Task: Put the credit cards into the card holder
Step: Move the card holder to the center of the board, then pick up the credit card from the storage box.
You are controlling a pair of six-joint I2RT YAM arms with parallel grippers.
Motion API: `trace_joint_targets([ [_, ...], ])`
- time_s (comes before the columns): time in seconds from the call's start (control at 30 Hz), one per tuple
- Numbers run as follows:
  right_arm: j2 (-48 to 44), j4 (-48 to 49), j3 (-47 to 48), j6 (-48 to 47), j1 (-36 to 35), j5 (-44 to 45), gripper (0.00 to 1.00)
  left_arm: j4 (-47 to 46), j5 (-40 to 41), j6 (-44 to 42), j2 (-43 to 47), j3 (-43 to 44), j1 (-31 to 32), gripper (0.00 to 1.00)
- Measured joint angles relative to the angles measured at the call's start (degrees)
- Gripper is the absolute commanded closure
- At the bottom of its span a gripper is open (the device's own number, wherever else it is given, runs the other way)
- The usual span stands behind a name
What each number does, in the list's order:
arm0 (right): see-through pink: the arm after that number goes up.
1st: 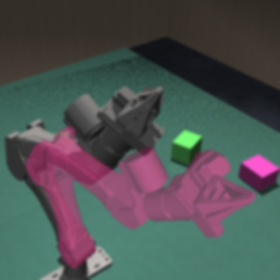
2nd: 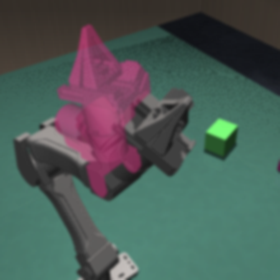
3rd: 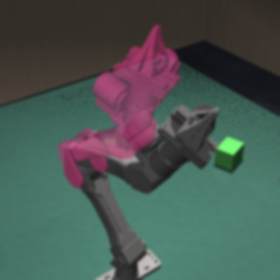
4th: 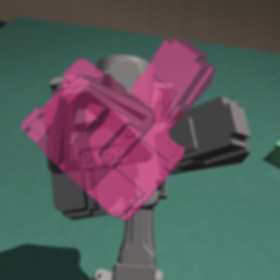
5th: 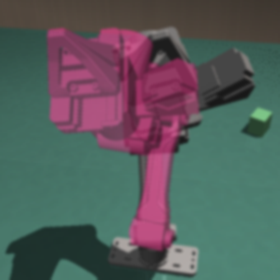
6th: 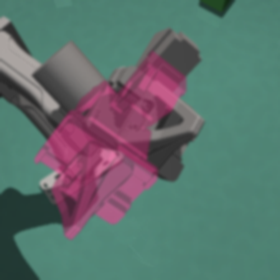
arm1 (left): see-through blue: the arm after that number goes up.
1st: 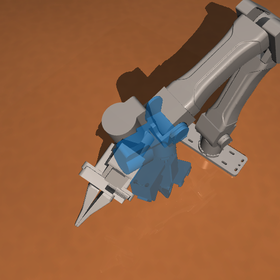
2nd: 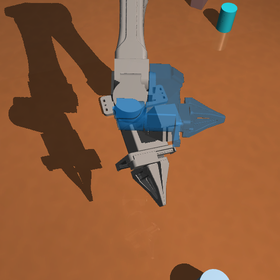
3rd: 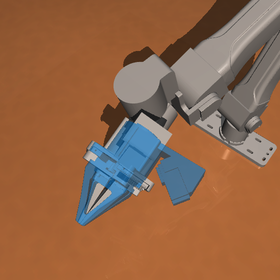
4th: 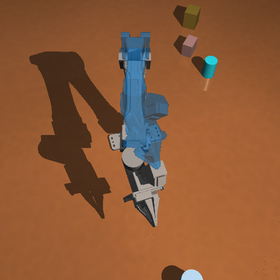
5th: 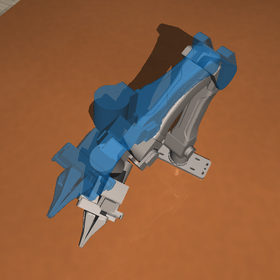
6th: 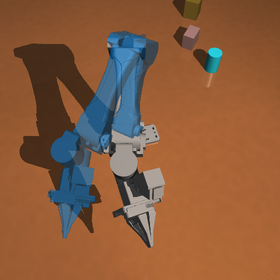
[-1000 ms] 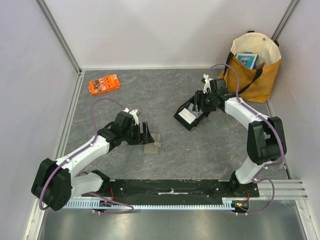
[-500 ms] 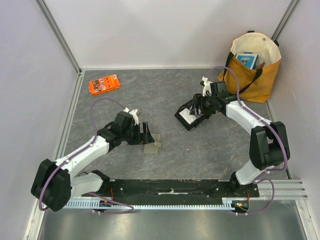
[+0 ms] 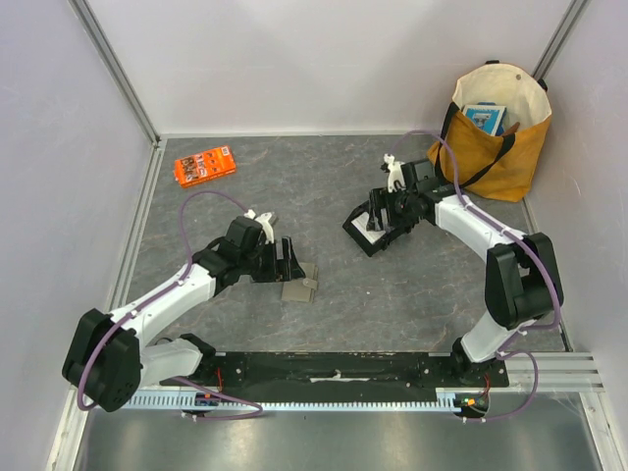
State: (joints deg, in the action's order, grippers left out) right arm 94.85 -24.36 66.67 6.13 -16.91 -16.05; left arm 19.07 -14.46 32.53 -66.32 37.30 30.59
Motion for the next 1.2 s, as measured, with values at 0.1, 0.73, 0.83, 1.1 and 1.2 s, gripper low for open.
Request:
trace_joint_targets([
  [0.1, -0.59, -0.61, -1.18, -0.24, -1.11, 0.15, 0.17, -0.07, -0.66, 0.00, -0.26, 0.48, 0.04, 0.13],
  [0.73, -4.59, 0.37, -3.52, 0.68, -2.49, 1.46, 0.02, -0.15, -0.83, 0.00, -0.26, 0.59, 0.04, 0.12],
  [0.83, -0.96, 1.92, -0.76, 0.44, -2.49, 1.42, 0.02, -0.13, -0.81, 0.00, -0.13, 0.59, 0.04, 0.12],
  [1.1, 4.79, 4.66, 0.98, -0.39, -2.49, 0.61, 0.02, -0.15, -0.63, 0.00, 0.76, 0.59, 0.04, 0.11],
  [1.2, 5.84, 5.79, 0.98, -0.46, -2.49, -0.63, 0.02, -0.13, -0.61, 0.00, 0.76, 0.59, 0.04, 0.11],
])
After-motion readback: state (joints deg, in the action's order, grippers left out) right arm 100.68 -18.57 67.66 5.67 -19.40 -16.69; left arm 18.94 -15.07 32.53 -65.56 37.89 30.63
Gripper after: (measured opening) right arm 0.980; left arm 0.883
